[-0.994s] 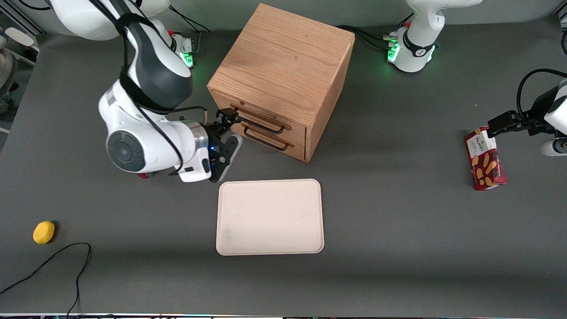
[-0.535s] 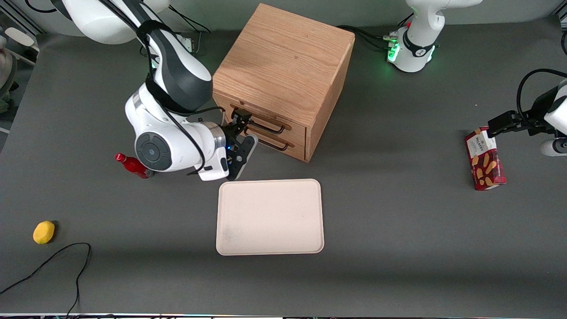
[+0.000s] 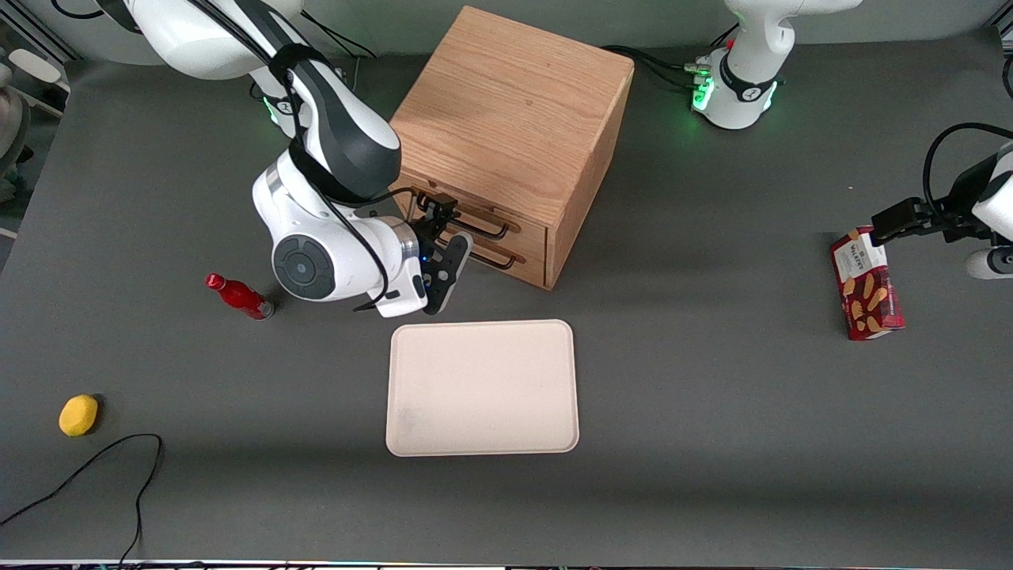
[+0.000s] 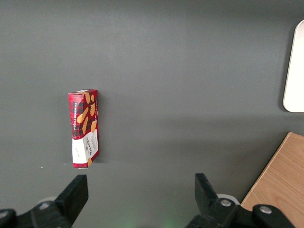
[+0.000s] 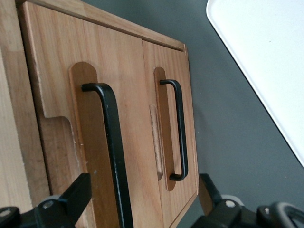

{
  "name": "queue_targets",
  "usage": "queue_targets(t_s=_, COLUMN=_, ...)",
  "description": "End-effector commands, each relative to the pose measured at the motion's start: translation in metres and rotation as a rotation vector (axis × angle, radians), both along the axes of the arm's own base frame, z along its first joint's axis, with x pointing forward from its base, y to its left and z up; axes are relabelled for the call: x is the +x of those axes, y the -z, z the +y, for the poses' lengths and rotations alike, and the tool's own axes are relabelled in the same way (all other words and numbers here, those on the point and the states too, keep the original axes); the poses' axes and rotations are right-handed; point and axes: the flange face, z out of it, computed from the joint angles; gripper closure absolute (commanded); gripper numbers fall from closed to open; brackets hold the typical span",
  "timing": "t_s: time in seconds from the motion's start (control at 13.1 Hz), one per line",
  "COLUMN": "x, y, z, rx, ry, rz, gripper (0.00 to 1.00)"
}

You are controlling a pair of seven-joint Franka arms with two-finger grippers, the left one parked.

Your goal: Open upper drawer

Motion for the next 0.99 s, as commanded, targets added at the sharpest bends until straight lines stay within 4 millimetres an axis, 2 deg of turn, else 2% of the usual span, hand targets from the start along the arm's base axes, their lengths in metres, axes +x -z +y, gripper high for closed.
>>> queue_targets(t_s=0.0, x=-0.017, y=0.0, z=-0.001, rx=0.015, ry=-0.02, rz=-0.035, gripper=0.0)
queue_targets(t_s=0.69, x=-0.019, y=0.016, z=-0.003, rx=0.014, ry=-0.024, rz=-0.063, gripper=0.0)
queue_targets(t_s=0.92, x=-0.025, y=0.021, z=-0.001, rx=0.011, ry=-0.021, rz=-0.073, gripper=0.0)
